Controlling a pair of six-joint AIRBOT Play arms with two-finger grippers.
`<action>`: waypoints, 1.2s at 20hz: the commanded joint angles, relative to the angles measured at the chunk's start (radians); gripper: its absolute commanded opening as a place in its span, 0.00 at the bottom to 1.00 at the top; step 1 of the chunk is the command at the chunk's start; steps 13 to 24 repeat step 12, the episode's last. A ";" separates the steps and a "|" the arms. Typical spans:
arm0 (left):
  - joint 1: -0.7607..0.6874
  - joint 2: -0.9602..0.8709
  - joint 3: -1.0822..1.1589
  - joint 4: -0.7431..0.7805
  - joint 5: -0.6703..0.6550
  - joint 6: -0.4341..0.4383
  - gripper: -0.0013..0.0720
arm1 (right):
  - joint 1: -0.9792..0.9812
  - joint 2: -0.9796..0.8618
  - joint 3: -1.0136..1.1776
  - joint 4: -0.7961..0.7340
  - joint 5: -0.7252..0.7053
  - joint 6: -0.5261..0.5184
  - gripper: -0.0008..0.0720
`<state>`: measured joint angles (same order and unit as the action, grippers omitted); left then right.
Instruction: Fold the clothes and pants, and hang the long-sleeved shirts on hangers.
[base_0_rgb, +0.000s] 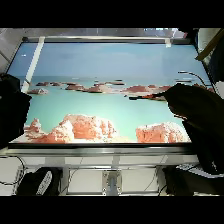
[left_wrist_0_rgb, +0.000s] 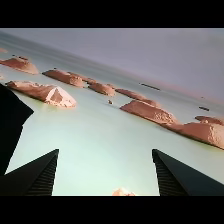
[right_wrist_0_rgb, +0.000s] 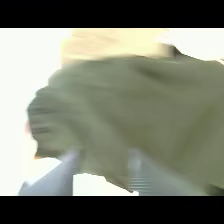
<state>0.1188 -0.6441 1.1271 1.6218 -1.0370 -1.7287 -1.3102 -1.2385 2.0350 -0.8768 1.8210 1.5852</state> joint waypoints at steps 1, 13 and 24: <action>0.001 0.001 0.000 0.001 -0.058 0.000 0.91 | 0.075 0.027 0.026 0.485 0.000 -0.060 0.01; 0.001 0.001 0.000 0.001 -0.068 0.000 0.91 | 0.585 0.067 0.026 0.362 0.014 -0.122 0.01; 0.001 0.001 0.000 0.001 -0.068 0.000 0.91 | 0.585 0.067 0.026 0.362 0.014 -0.122 0.01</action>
